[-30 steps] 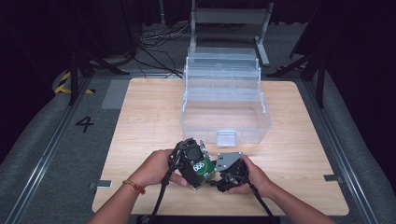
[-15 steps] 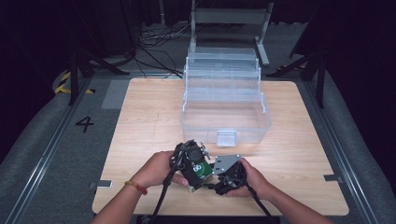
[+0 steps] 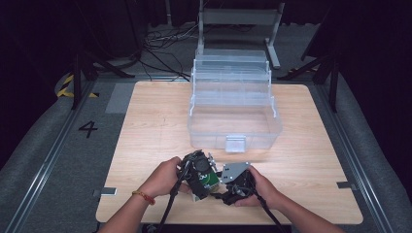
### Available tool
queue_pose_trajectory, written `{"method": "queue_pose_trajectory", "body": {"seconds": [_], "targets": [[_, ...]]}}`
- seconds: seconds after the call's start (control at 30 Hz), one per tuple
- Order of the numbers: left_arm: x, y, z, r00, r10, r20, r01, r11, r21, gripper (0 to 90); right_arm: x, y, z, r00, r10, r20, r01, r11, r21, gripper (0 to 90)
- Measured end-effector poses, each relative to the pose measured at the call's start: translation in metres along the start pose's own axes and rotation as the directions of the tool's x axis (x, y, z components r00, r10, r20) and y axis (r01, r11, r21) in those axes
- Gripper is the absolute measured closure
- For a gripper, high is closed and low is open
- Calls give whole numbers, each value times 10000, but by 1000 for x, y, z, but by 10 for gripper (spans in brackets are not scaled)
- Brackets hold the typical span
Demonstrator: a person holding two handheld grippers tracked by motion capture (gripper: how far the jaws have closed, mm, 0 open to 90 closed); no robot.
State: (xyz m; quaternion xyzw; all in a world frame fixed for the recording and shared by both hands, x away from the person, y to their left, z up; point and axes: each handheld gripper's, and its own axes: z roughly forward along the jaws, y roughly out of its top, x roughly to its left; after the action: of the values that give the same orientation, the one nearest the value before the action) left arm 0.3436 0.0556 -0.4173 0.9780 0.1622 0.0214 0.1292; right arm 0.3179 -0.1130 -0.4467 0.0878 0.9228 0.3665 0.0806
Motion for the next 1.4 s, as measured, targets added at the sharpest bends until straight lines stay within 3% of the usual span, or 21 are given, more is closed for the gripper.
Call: {"method": "queue_pose_trajectory", "body": {"seconds": [0.1, 0.23, 0.37, 0.5, 0.6, 0.63, 0.67, 0.7, 0.73, 0.8, 0.87, 0.9, 0.97, 1.0, 1.07, 1.13, 1.17, 1.23, 1.33, 1.37, 1.4], "targets": [[2, -3, 0, 9998, 153, 102, -151, 9998, -150, 134, -3, -4, -4, 9999, -67, 137, 65, 9999, 152, 362], [1, -10, 1, 9998, 163, 68, -160, 9989, -431, 141, -17, -18, -26, 9979, 428, 496, -428, 9991, -11, 364], [0, -15, 2, 9994, 300, 158, -294, 9988, -388, 137, -38, -32, -68, 9846, 1079, 1375, -1007, 9932, -589, 362], [-2, -17, 4, 9991, 427, 38, -427, 9990, -130, 133, -59, -45, -108, 9497, 1906, 2483, -1643, 9787, -1227, 358], [-3, -17, 4, 9990, 445, -21, -445, 9990, -24, 135, -74, -52, -132, 9161, 2198, 3354, -1799, 9728, -1462, 357], [-3, -17, 4, 9990, 445, -21, -445, 9990, -24, 136, -74, -52, -132, 9161, 2198, 3354, -1799, 9728, -1462, 357], [-3, -18, 4, 9991, 413, 14, -413, 9991, -65, 136, -79, -54, -139, 9052, 2366, 3530, -1943, 9692, -1513, 358], [-2, -18, 4, 9989, 457, 80, -456, 9989, -71, 142, -91, -57, -151, 8767, 2501, 4109, -2062, 9672, -1486, 358], [-2, -18, 4, 9989, 457, 80, -456, 9989, -71, 145, -91, -57, -151, 8767, 2501, 4109, -2062, 9672, -1486, 358], [-2, -19, 4, 9990, 434, 110, -433, 9990, -86, 146, -103, -59, -159, 8572, 2836, 4299, -2380, 9584, -1575, 360], [-1, -19, 3, 9989, 434, 193, -433, 9990, -60, 149, -115, -59, -165, 8319, 2979, 4681, -2579, 9546, -1493, 355], [0, -20, 3, 9988, 442, 226, -441, 9990, -55, 150, -123, -59, -167, 8313, 3180, 4559, -2800, 9481, -1507, 346], [0, -20, 3, 9987, 455, 219, -455, 9990, -6, 151, -135, -57, -167, 8116, 3152, 4919, -2919, 9481, -1260, 340], [0, -21, 3, 9989, 371, 279, -368, 9993, -95, 151, -138, -56, -166, 8059, 3138, 5020, -2942, 9481, -1203, 338], [0, -22, 3, 9982, 507, 325, -505, 9987, -80, 152, -149, -56, -163, 8006, 3483, 4876, -3282, 9357, -1294, 336], [0, -23, 2, 9980, 541, 320, -540, 9985, -34, 153, -158, -57, -158, 7909, 3461, 5048, -3393, 9343, -1090, 336], [0, -24, 3, 9981, 529, 323, -525, 9986, -111, 153, -163, -58, -154, 7941, 3489, 4977, -3417, 9335, -1091, 344], [1, -24, 3, 9977, 561, 373, -555, 9983, -168, 153, -170, -58, -148, 7925, 3678, 4865, -3677, 9245, -1000, 369], [2, -25, 3, 9965, 711, 437, -703, 9973, -191, 154, -176, -59, -143, 7940, 3642, 4867, -3642, 9261, -988, 398], [3, -25, 3, 9962, 748, 454, -740, 9971, -195, 154, -183, -59, -140, 7806, 3776, 4982, -3861, 9180, -908, 414], [2, -25, 3, 9967, 662, 460, -650, 9975, -261, 154, -185, -59, -139, 7794, 3796, 4984, -3894, 9167, -894, 417]]}}
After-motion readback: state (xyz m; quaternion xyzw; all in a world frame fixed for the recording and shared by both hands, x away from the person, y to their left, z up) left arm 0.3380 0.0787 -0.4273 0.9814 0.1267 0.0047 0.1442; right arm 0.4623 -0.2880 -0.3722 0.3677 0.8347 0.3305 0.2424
